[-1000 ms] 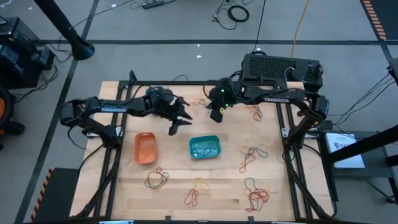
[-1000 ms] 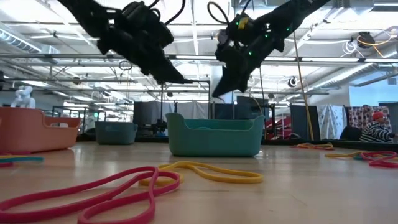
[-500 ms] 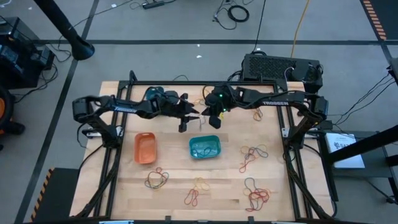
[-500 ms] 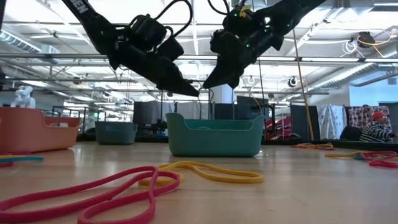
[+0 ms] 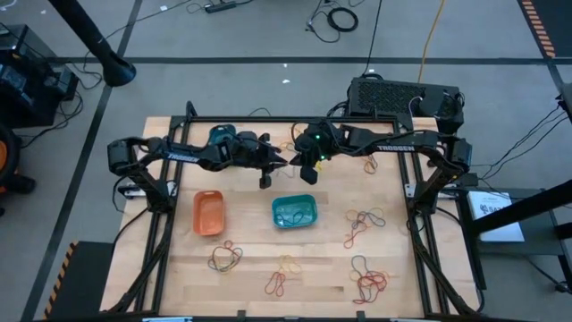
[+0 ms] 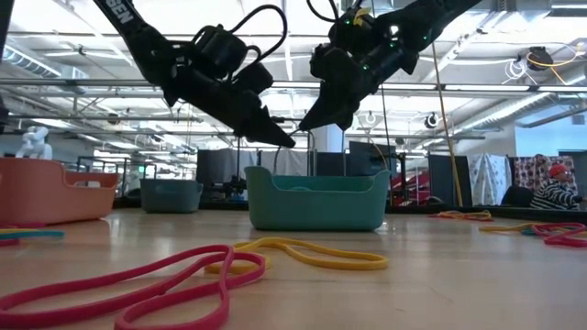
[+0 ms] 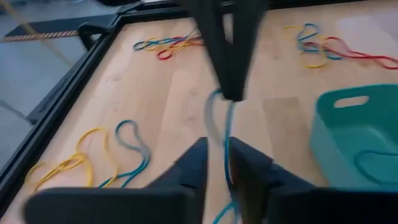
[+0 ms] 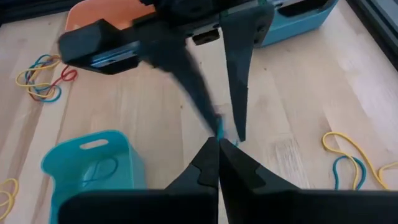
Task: Sort rubber bands into baskets
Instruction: Put the blue rubber band into the green bin
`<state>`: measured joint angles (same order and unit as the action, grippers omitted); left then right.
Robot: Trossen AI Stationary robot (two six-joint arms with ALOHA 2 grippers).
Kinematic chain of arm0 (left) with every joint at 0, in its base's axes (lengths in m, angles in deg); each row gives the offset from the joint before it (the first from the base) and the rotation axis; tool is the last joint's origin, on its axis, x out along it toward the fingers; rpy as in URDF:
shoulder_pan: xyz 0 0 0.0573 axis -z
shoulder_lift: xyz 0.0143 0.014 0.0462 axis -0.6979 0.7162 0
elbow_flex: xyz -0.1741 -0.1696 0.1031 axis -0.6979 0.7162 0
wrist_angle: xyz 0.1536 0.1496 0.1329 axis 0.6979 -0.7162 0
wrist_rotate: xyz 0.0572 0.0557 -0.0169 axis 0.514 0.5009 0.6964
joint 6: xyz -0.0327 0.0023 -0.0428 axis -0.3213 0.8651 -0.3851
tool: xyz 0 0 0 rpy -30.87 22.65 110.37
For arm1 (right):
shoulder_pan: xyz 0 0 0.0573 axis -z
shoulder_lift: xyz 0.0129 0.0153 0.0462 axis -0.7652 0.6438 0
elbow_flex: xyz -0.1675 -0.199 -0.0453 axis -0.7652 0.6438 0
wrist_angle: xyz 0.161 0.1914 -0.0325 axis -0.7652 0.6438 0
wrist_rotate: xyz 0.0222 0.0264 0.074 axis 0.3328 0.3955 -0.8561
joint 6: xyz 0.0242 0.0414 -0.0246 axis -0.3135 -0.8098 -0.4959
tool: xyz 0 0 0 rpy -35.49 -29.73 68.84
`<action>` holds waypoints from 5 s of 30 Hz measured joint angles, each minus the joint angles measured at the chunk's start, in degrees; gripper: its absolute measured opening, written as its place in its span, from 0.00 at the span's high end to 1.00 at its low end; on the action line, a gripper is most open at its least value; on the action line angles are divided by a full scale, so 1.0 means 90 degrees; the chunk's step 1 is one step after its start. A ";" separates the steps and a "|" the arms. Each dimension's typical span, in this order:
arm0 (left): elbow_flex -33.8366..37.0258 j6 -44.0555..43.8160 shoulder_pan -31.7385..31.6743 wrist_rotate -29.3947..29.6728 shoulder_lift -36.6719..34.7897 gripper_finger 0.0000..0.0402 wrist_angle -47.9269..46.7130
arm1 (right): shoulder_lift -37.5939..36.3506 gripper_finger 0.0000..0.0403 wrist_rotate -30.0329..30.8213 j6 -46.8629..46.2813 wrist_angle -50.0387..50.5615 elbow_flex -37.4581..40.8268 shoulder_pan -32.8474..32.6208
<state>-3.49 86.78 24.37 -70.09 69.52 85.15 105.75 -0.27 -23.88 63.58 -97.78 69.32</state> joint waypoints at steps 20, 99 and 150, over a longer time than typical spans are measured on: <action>-0.0311 -0.0889 0.0249 -0.0597 -0.0291 0.98 -0.0524 | 0.0000 0.63 0.1069 -0.0289 0.1468 -0.0002 -0.0036; -0.3140 -0.3563 0.3558 -0.0475 0.0631 0.65 -0.6993 | -0.5867 0.60 0.2003 -0.1972 -0.3178 0.5314 -0.2753; -0.1480 -0.4854 0.5414 0.1443 0.1046 0.65 -0.6381 | -0.4549 0.60 0.1692 -0.1430 -0.5277 0.5304 -0.3335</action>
<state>-16.80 43.09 73.10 -57.11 78.93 27.73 64.80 14.96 -36.76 16.09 -50.05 39.31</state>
